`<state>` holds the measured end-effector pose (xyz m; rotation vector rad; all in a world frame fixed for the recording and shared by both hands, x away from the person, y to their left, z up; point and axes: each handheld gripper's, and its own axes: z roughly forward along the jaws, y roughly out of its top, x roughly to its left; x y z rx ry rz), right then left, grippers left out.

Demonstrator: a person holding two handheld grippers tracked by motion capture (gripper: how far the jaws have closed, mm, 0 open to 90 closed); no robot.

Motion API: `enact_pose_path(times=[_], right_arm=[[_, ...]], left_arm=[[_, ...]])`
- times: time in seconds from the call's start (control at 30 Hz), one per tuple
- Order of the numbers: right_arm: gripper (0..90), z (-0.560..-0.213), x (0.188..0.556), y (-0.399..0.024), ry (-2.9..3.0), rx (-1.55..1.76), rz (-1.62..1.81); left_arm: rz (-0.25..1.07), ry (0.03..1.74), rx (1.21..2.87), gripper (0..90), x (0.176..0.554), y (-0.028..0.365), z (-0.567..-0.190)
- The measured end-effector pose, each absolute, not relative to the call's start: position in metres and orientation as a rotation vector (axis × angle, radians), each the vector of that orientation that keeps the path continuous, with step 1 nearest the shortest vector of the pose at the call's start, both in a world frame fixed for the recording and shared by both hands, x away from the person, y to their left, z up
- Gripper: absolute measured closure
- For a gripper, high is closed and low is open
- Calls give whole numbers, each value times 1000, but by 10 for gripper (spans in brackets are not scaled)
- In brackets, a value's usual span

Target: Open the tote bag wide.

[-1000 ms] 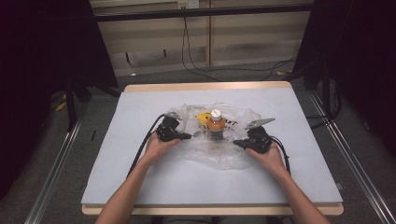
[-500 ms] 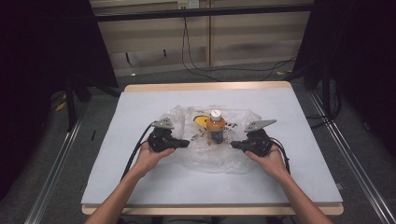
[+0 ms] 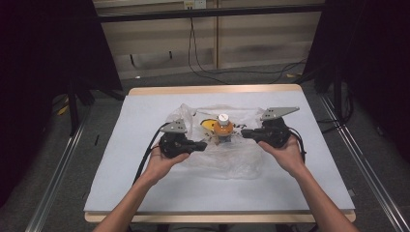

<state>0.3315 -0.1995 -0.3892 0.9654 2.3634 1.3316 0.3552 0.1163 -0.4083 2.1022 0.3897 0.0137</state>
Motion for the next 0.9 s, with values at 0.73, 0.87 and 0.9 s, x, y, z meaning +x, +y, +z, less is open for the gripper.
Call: enact_pose_path(times=[0.73,0.87,0.9], right_arm=[[900,-436,430,-157,2784,1062,932],[900,-460,444,-148,2847,1101,858],[900,-463,446,-147,2850,1106,854]], left_arm=[[-44,390,2379,900,368,67,-461],[-57,363,2428,900,363,61,-467],[-69,350,2445,900,360,59,-467]])
